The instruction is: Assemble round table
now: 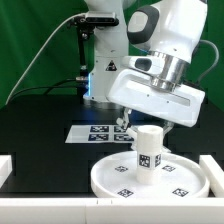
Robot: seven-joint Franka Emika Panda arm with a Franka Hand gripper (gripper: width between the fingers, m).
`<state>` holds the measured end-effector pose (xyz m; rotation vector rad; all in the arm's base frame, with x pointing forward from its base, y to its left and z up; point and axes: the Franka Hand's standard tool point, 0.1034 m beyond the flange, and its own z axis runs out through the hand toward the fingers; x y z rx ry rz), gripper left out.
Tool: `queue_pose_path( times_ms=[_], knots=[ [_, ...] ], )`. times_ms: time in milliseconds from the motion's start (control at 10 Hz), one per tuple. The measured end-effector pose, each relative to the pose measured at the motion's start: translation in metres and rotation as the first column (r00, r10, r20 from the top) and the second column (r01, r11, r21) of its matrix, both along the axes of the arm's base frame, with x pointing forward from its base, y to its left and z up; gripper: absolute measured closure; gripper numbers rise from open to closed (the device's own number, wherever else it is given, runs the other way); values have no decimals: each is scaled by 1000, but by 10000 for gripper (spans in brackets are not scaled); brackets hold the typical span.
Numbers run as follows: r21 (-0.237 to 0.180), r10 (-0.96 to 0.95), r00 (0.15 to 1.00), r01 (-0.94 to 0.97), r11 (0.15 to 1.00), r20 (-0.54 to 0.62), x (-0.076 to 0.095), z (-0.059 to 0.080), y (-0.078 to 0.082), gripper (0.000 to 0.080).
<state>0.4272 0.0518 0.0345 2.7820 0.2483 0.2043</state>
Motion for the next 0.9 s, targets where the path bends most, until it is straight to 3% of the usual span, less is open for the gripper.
queue_pose_path(
  times_ms=[100, 200, 300, 500, 900],
  knots=[
    [0, 1, 1000, -1, 1000, 0, 0, 0, 0, 374],
    [2, 0, 1000, 0, 1000, 5, 2, 1, 0, 374],
    [12, -10, 1000, 9, 1000, 25, 6, 5, -1, 556],
    [20, -19, 998, 18, 1000, 54, 13, 10, -4, 778],
    [23, -31, 998, 30, 999, 58, 14, 11, -5, 798]
  ],
)
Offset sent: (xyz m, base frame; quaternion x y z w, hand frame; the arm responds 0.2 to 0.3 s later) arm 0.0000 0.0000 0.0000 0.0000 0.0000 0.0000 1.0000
